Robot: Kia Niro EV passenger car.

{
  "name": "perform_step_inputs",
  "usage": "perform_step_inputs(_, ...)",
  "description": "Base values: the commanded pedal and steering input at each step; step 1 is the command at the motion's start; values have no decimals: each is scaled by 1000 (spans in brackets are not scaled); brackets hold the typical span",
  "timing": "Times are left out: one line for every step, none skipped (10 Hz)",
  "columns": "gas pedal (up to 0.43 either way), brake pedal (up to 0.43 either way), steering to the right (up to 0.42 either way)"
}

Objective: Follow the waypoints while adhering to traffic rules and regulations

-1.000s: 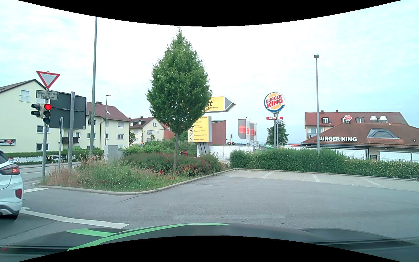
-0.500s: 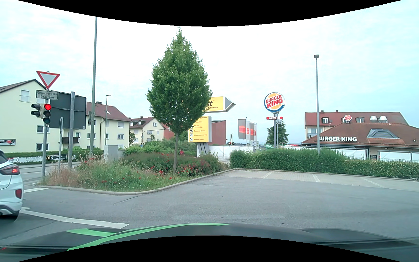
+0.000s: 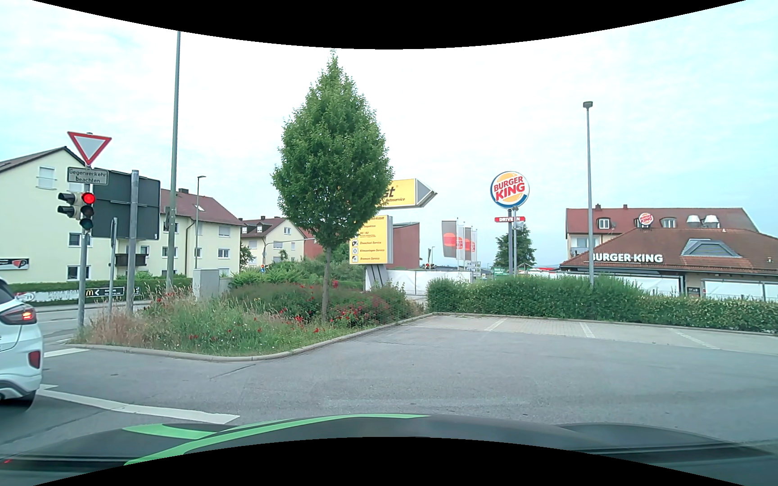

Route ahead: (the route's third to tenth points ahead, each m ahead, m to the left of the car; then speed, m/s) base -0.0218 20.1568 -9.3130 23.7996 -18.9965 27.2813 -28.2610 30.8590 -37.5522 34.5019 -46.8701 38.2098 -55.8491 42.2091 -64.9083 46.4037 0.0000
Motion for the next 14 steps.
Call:
perform_step_inputs(0,128,-359)
perform_step_inputs(0,128,-360)
perform_step_inputs(0,128,-360)
perform_step_inputs(0,128,-359)
perform_step_inputs(0,128,-359)
perform_step_inputs(0,128,-359)
perform_step_inputs(0,128,-359)
perform_step_inputs(0,128,-360)
perform_step_inputs(0,128,-360)
perform_step_inputs(0,128,-359)
perform_step_inputs(0,128,-359)
perform_step_inputs(0,128,-359)
perform_step_inputs(0,128,-359)
perform_step_inputs(0,128,-359)
